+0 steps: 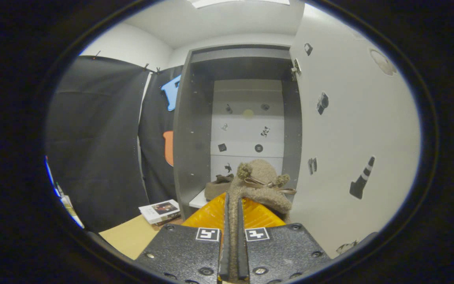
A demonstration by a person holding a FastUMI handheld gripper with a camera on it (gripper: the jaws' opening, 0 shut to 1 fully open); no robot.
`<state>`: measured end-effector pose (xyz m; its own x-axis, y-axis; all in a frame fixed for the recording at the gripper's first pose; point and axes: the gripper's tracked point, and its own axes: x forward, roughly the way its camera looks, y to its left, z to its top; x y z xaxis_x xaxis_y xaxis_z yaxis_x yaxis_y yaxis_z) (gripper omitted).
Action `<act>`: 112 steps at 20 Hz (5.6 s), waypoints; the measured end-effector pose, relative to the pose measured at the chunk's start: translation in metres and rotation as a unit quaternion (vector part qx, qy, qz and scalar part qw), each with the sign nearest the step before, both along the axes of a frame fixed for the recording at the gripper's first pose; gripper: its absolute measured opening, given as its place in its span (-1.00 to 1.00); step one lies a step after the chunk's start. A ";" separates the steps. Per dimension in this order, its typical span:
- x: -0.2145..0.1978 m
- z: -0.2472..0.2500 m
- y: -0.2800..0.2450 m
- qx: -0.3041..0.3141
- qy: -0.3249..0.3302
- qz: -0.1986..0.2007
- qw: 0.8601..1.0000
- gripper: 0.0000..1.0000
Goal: Open the shoe cabinet door, grab the shoes and put them into the shoe cabinet, then close the shoe cabinet door.
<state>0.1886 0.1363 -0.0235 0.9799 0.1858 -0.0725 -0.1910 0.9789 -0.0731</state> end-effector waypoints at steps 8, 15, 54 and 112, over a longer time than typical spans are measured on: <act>0.120 0.008 -0.011 -0.011 0.020 -0.076 0.997 -0.79; 0.225 -0.041 0.007 -0.032 0.065 -0.065 0.995 -0.79; -0.038 0.084 -0.002 -0.023 0.019 -0.046 0.999 1.00; -0.146 0.010 -0.219 0.031 0.039 -0.028 0.998 0.90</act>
<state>0.0429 -0.0823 -0.0139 0.9808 0.1365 -0.1390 -0.1377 0.9905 0.0007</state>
